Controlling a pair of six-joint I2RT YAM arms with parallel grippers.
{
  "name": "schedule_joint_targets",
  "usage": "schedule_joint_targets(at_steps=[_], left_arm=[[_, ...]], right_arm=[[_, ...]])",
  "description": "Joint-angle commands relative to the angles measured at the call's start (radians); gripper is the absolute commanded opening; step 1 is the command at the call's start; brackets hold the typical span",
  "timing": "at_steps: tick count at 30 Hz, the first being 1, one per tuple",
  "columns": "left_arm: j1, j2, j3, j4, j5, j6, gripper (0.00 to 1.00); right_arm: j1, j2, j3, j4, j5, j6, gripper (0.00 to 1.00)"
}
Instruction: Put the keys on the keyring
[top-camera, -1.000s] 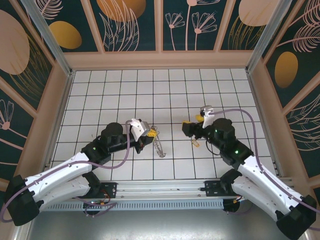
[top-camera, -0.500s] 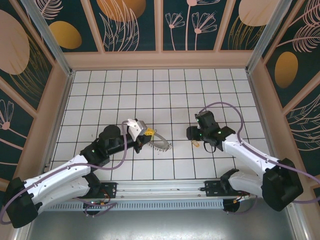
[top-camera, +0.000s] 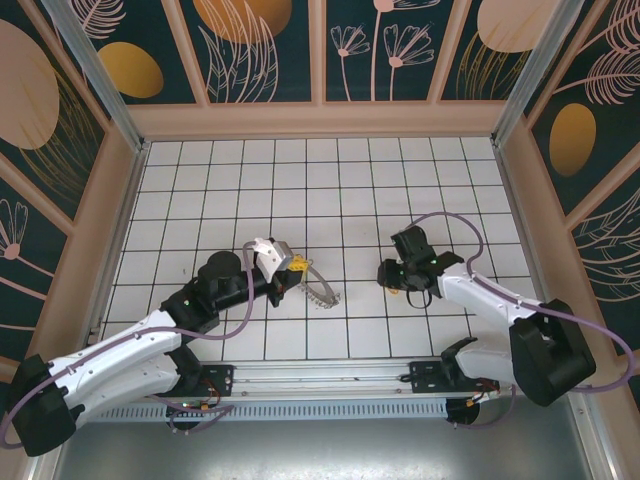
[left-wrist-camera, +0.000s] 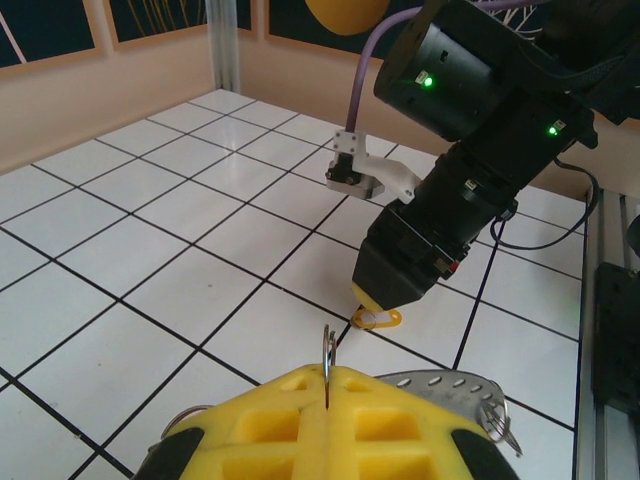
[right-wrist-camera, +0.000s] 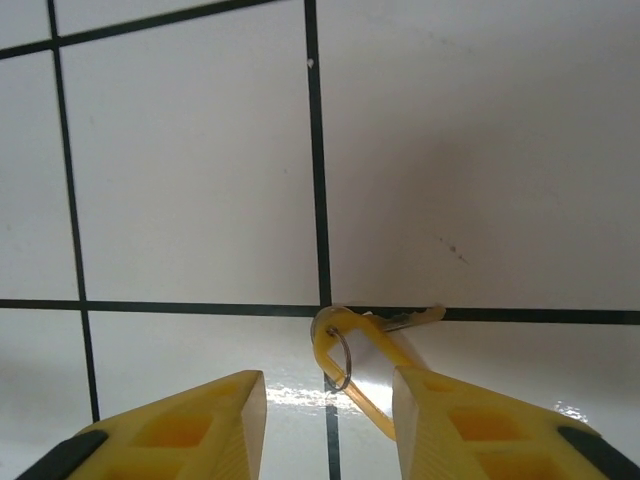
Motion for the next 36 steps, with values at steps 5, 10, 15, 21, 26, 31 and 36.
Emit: schedule_joint_targets(at_steps=[5,10,15,21,26,31,36], left_arm=[[0.001,0.013,-0.013,0.08,0.024,-0.027,0.0],[0.0,0.012,-0.011,0.086,0.038,-0.029,0.0],[0.0,0.018,-0.009,0.084,0.039,-0.03,0.0],[0.001,0.002,-0.011,0.086,0.047,-0.033,0.0],[0.001,-0.003,-0.016,0.09,0.045,-0.034,0.0],[0.001,-0.009,-0.019,0.095,0.053,-0.036,0.0],[0.001,-0.009,-0.02,0.099,0.052,-0.036,0.0]], right_arm=[[-0.01,0.046,-0.018,0.043,-0.024,0.001,0.32],[-0.02,0.057,-0.025,0.057,-0.037,-0.005,0.27],[-0.021,0.062,-0.026,0.06,-0.053,-0.008,0.23],[-0.023,0.079,-0.026,0.063,-0.062,-0.01,0.23],[-0.023,0.09,-0.026,0.065,-0.065,-0.011,0.22],[-0.023,0.094,-0.026,0.064,-0.064,-0.013,0.23],[-0.023,0.104,-0.03,0.07,-0.061,-0.011,0.21]])
